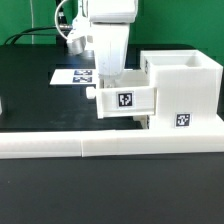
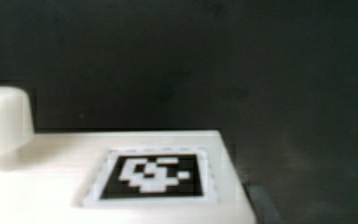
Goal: Assemble drawer
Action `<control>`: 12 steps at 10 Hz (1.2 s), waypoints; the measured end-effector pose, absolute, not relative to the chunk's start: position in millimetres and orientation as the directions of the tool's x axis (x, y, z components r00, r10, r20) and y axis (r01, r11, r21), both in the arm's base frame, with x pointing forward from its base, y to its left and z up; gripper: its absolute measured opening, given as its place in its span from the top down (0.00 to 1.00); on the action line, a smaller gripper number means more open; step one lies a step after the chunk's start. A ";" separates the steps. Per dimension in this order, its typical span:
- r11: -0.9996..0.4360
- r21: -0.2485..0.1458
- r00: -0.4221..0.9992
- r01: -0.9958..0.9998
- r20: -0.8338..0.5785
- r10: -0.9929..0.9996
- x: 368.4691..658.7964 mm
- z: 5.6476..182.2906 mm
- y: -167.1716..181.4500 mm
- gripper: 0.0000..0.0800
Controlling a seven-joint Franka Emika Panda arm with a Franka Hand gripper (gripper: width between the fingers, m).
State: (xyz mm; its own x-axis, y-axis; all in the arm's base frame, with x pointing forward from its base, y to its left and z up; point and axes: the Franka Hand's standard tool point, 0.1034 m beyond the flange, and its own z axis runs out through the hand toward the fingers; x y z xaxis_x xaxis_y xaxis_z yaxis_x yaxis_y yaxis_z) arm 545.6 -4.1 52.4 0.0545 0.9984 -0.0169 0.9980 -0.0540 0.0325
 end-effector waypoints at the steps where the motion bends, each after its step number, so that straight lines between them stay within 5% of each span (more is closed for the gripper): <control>1: -0.054 0.031 0.055 0.998 -0.017 0.998 545.4 52.3 -4.2 0.94; 12: -0.033 0.011 0.033 0.999 -0.026 0.999 541.5 50.6 -1.4 0.94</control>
Offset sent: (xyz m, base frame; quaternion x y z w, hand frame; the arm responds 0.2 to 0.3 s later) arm 0.0000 0.0000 0.0000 0.0000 0.0000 0.0000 1.0000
